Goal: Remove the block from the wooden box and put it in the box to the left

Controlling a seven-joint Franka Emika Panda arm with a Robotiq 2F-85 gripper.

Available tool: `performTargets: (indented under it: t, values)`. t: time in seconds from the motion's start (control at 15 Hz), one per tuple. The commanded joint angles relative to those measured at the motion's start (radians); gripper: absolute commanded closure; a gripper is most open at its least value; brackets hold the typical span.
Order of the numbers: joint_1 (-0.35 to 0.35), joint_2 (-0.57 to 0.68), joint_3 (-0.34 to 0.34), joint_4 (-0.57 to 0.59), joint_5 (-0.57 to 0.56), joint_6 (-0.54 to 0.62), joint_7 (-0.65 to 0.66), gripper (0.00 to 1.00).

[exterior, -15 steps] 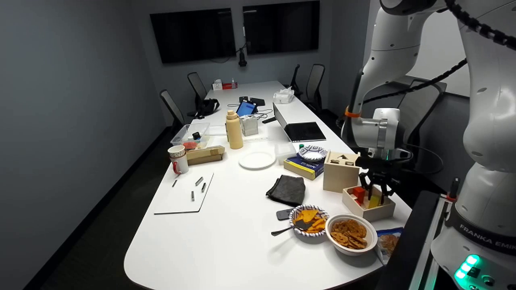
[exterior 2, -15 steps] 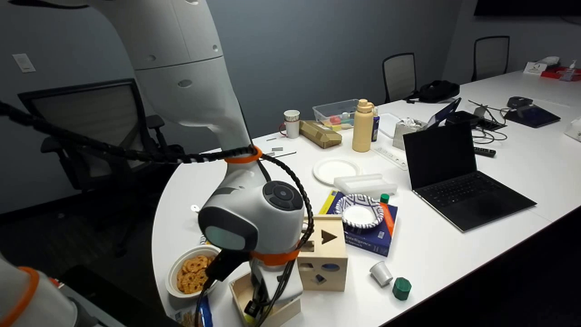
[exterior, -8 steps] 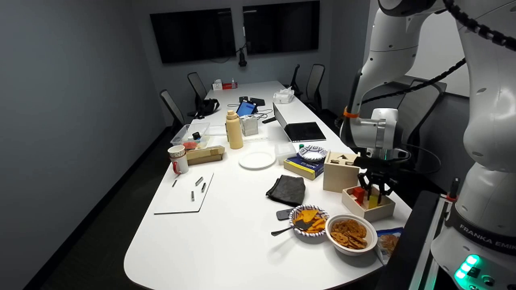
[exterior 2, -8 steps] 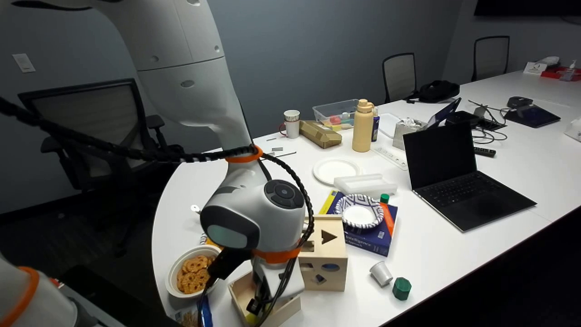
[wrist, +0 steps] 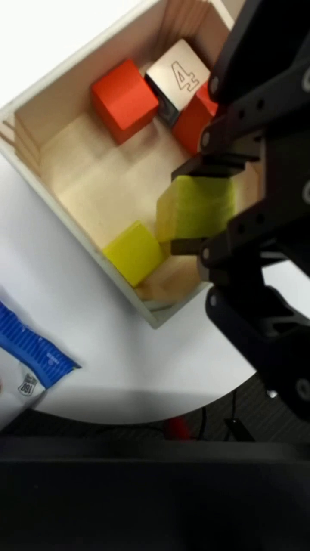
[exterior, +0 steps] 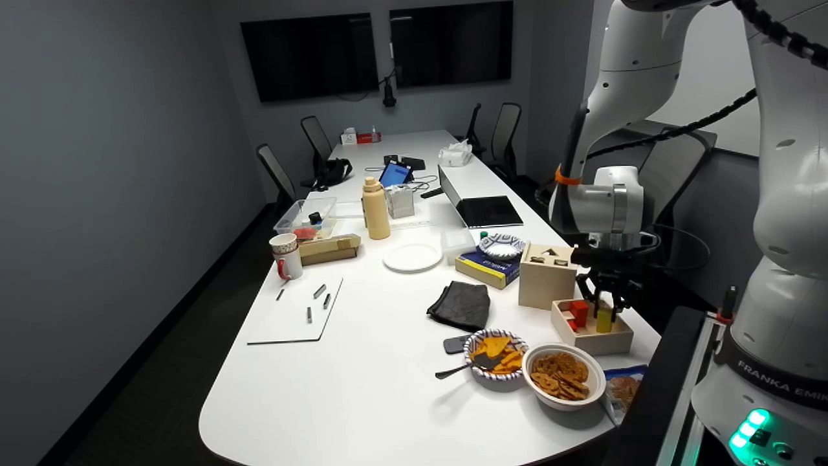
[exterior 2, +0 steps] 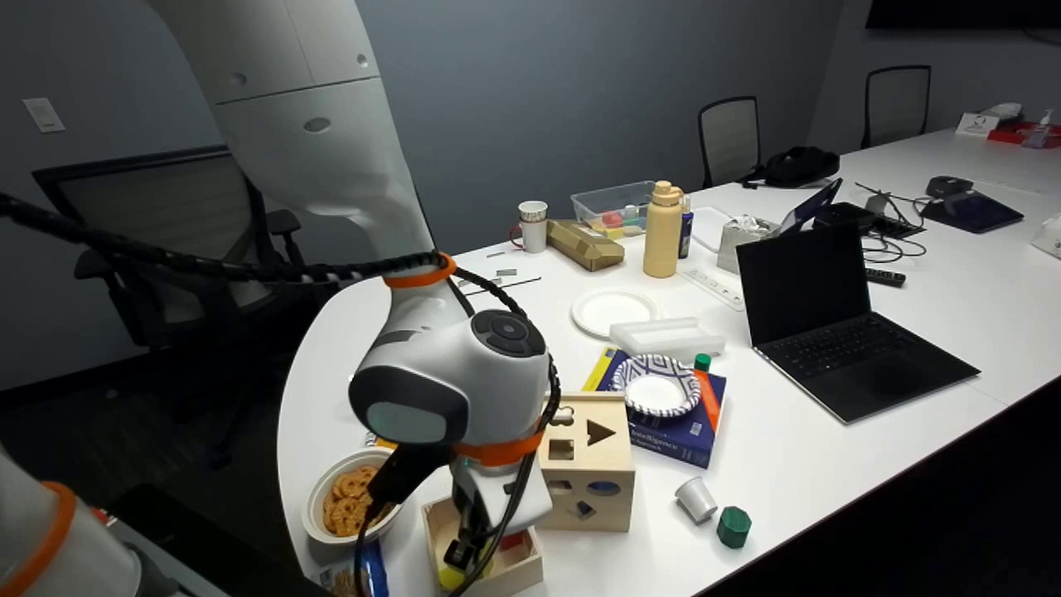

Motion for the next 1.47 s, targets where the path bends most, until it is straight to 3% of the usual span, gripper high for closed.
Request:
performTargets:
  t: [0.0,0.13,0.33,0.6,0.67,0.93,1.13,1.4]
  values:
    - [0.109,-0.150,-0.131,-0.075,-0.168,-0.057,0.091,0.91]
    - [0.168,-0.170,-0.211,-0.031,-0.270,-0.109,0.116,0.91]
    - [0.244,-0.307,-0.318,-0.052,-0.496,-0.145,0.180,0.91]
    - [0.256,-0.451,-0.363,0.005,-0.754,-0.247,0.242,0.91]
    - [0.151,-0.489,-0.258,0.022,-0.788,-0.281,0.242,0.91]
    - [0.040,-0.576,-0.106,0.067,-0.726,-0.390,0.157,0.91]
    - [0.000,-0.572,-0.045,0.086,-0.670,-0.419,0.135,0.91]
    - [-0.026,-0.519,-0.022,0.088,-0.600,-0.393,0.099,0.91]
